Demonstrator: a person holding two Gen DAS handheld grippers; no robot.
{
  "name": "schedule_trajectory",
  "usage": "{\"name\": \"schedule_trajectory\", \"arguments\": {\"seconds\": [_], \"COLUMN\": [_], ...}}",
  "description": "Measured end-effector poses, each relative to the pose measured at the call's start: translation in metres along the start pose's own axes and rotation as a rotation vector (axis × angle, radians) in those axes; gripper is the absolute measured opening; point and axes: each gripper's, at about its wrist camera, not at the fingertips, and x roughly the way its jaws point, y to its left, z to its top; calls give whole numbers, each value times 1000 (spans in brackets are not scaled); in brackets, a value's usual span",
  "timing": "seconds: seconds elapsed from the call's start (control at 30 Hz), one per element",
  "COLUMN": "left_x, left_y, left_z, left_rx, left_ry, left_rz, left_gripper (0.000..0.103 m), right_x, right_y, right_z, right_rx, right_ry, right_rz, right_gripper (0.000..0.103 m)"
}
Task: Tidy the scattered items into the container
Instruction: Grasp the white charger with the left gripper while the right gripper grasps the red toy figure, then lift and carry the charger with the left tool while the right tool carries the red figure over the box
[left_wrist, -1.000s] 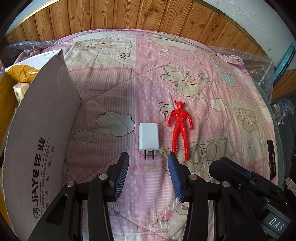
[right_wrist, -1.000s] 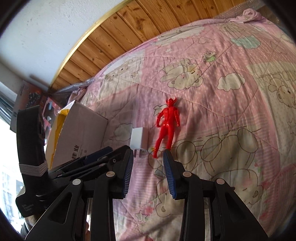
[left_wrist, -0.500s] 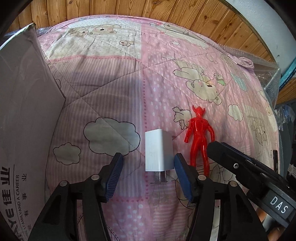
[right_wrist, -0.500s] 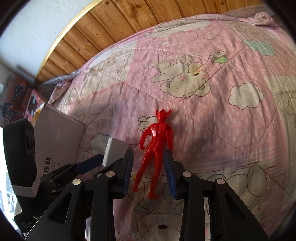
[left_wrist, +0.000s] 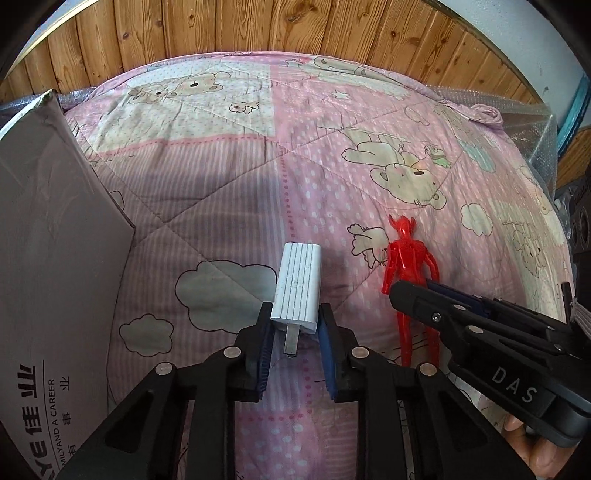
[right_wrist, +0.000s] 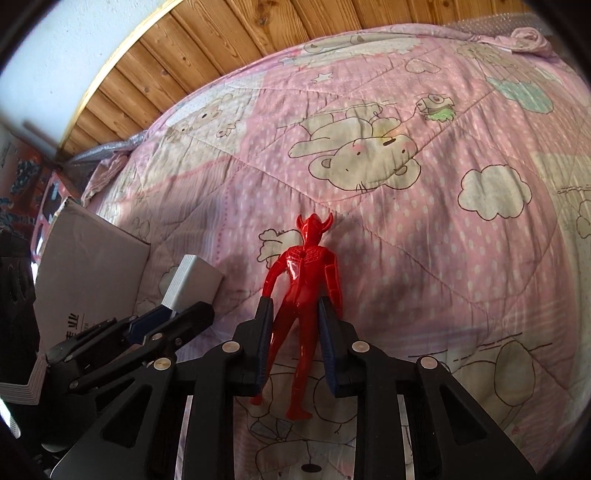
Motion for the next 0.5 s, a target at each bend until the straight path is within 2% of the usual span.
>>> {"name": "schedule_trajectory", "arguments": {"seconds": [0.5], "left_x": [-51], "left_y": [2], "left_z": [-11], "left_rx": [-7], "left_ry": [-58], "left_rz": [-31], "left_gripper": [23], "right_x": [-48], "right_y": [18], "right_z": [-18], "right_rx": [33], "right_ry": [-49], "right_rz": [45], "right_gripper": [25]}}
